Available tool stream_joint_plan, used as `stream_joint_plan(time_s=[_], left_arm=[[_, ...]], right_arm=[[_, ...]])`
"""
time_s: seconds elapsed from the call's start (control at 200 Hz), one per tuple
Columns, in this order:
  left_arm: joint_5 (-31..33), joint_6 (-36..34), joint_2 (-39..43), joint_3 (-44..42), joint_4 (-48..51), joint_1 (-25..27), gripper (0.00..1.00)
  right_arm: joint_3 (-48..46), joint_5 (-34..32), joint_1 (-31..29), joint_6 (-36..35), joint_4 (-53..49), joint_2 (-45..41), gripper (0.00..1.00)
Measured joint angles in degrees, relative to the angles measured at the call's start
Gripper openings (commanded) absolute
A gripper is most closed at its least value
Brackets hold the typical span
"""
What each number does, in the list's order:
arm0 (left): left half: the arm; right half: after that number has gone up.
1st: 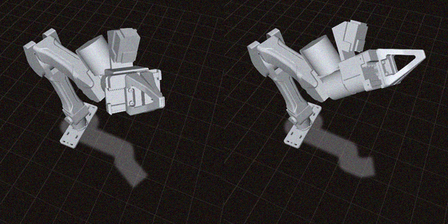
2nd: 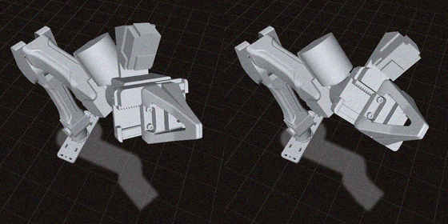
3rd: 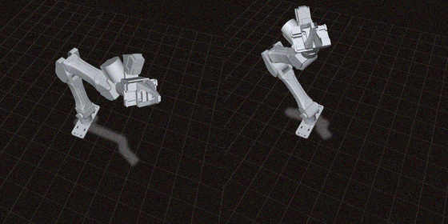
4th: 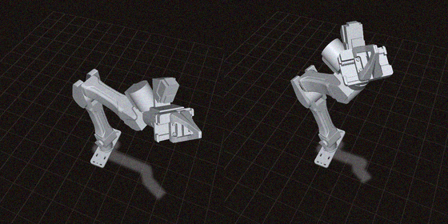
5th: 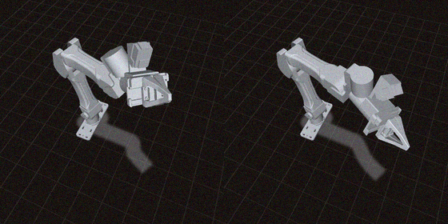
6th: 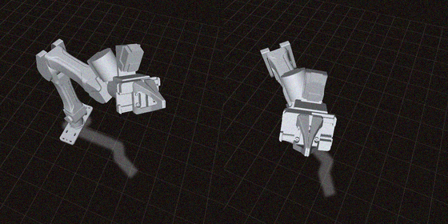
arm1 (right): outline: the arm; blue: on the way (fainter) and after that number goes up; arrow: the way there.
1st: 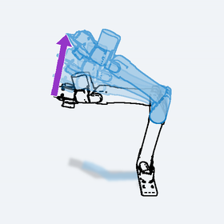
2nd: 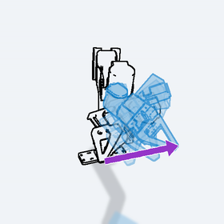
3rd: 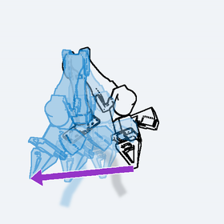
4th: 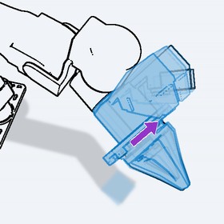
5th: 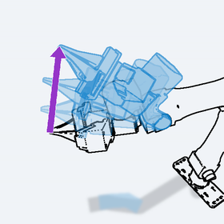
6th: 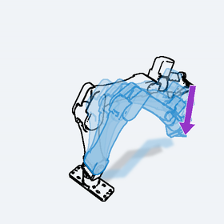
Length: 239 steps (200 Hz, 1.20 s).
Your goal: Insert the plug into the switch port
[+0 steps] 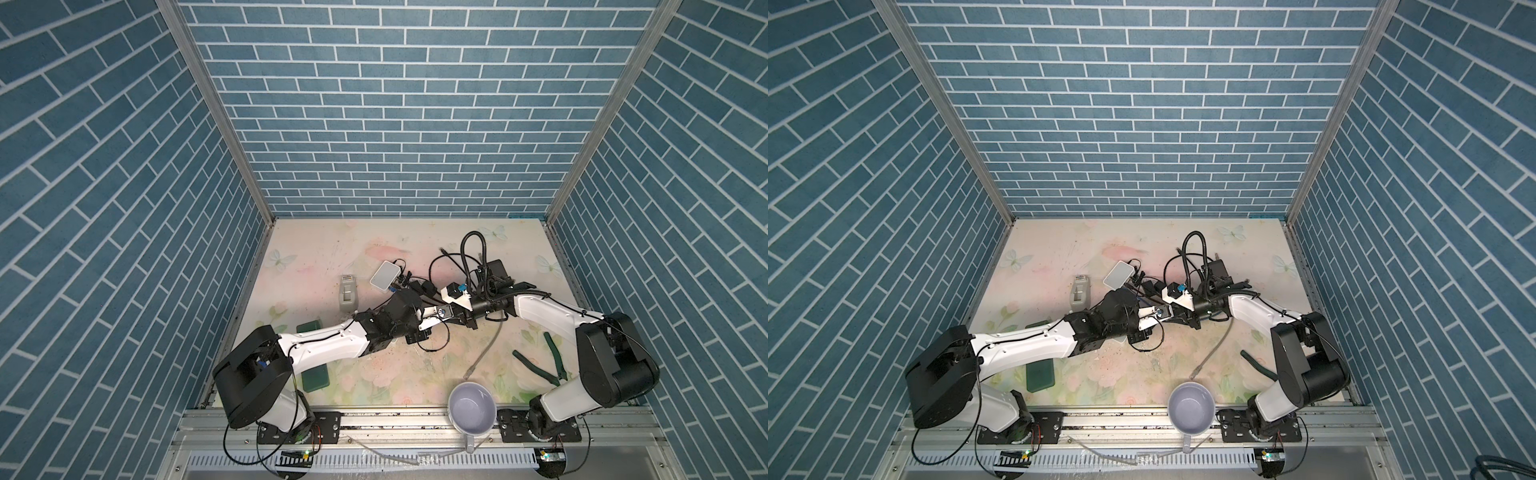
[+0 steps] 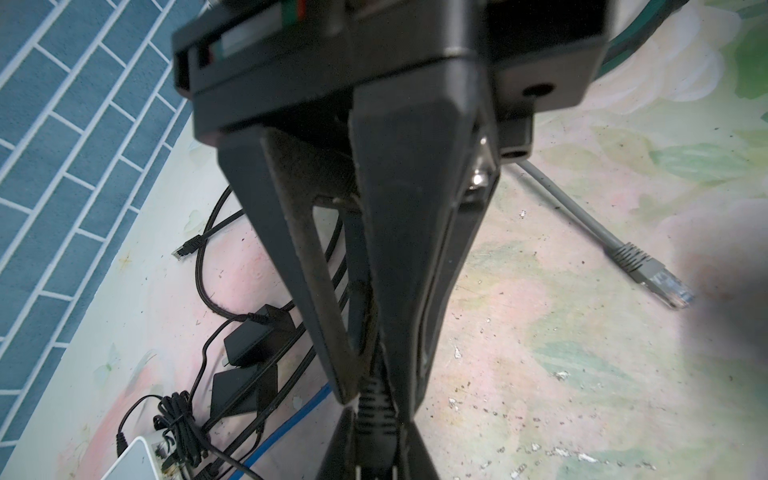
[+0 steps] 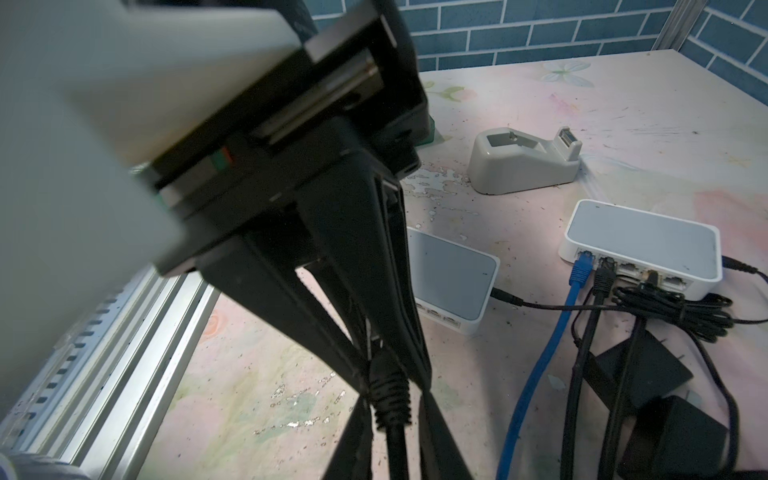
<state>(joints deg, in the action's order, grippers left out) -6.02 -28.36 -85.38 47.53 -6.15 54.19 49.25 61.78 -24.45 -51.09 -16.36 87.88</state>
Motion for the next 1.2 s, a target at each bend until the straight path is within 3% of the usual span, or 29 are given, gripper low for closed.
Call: stream_joint_plan(time_s=[0.185, 0.255, 0.37, 0.54, 0.9, 1.195], left_arm=[[0.42, -0.26, 0.0, 0.0, 0.09, 0.0, 0.09], [0.66, -0.26, 0.0, -0.02, 0.09, 0.0, 0.15], [1.88, 0.55, 0.24, -0.74, -1.07, 0.0, 0.39], [5.22, 4.59, 1.88, -2.56, -2.12, -0.17, 0.99], [10.95, 21.86, 11.72, -6.78, 1.29, -6.16, 1.0], [16.7, 32.7, 20.17, -17.57, 4.0, -6.73, 1.0]], right_arm=[[0.2, 0.5, -0.02, -0.07, -0.24, 0.11, 0.01], [0.33, 0.5, -0.04, -0.31, -0.15, 0.31, 0.0], [0.44, 0.04, -0.35, -0.04, 0.13, 0.39, 0.0], [-0.59, -2.93, -1.31, 5.42, 6.47, 0.39, 0.0], [-8.26, -16.11, -5.16, 20.87, 21.46, 0.37, 0.0], [-16.15, -25.64, -8.87, 30.62, 33.42, 0.37, 0.0]])
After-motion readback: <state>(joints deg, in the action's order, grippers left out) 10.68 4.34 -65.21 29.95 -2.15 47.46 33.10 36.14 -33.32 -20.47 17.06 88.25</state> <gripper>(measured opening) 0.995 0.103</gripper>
